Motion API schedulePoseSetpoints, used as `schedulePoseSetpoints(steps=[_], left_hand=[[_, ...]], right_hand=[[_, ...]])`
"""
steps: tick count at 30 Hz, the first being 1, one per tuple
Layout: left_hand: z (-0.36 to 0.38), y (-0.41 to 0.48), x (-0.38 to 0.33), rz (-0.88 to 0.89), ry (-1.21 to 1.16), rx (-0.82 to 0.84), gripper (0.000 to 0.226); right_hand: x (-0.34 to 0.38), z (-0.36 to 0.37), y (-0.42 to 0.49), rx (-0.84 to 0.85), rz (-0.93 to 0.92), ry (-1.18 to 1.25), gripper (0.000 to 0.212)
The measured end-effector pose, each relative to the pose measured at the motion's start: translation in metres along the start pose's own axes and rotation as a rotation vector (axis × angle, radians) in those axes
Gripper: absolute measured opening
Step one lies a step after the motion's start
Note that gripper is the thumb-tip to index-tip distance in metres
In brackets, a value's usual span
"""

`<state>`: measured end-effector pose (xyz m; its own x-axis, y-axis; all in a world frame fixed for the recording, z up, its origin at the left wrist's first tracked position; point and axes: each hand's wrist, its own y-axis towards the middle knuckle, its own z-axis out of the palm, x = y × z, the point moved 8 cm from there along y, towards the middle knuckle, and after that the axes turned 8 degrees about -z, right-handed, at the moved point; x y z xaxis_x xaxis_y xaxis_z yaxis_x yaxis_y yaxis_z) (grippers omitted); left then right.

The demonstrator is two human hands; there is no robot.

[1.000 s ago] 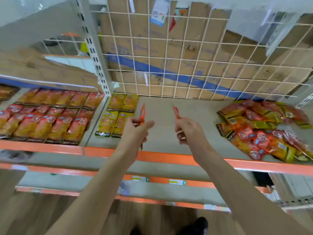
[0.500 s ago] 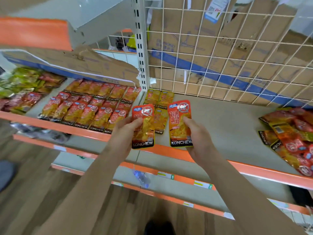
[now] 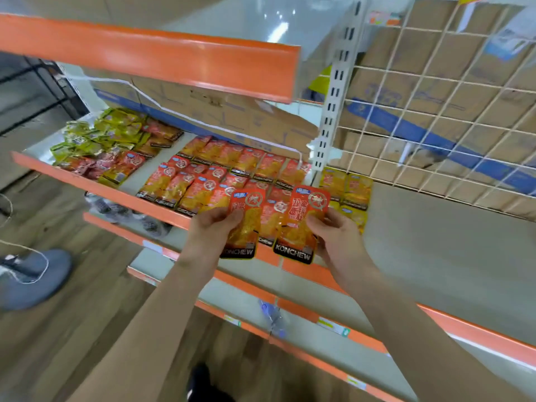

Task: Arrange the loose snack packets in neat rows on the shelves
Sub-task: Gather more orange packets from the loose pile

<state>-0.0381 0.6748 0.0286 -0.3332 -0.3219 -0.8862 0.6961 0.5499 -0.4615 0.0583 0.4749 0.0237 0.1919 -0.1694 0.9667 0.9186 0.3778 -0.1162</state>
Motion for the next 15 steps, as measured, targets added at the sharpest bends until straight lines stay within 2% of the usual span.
schedulePoseSetpoints(steps=[3,6,9,11,13,15], left_hand=[[-0.036,0.027,-0.004,-0.020,-0.008,0.012,0.025],[-0.073,0.056,-0.015,-0.019,0.043,0.057,0.035],[-0.104,0.079,-0.027,-0.001,0.096,0.117,0.011],[-0.120,0.094,-0.034,0.000,0.127,0.153,0.019],[-0.129,0.107,-0.042,0.029,0.185,0.181,0.011],[-0.133,0.120,-0.046,0.034,0.207,0.198,0.022]], right_hand=[[-0.012,0.040,0.010,0.000,-0.019,-0.061,0.010],[-0.021,0.080,0.019,-0.084,-0.053,-0.152,0.011],[-0.033,0.118,0.026,-0.138,-0.054,-0.165,0.013],[-0.039,0.136,0.029,-0.178,-0.039,-0.146,0.006],[-0.042,0.148,0.032,-0.213,-0.035,-0.139,0.007],[-0.043,0.154,0.035,-0.228,-0.054,-0.154,0.006]])
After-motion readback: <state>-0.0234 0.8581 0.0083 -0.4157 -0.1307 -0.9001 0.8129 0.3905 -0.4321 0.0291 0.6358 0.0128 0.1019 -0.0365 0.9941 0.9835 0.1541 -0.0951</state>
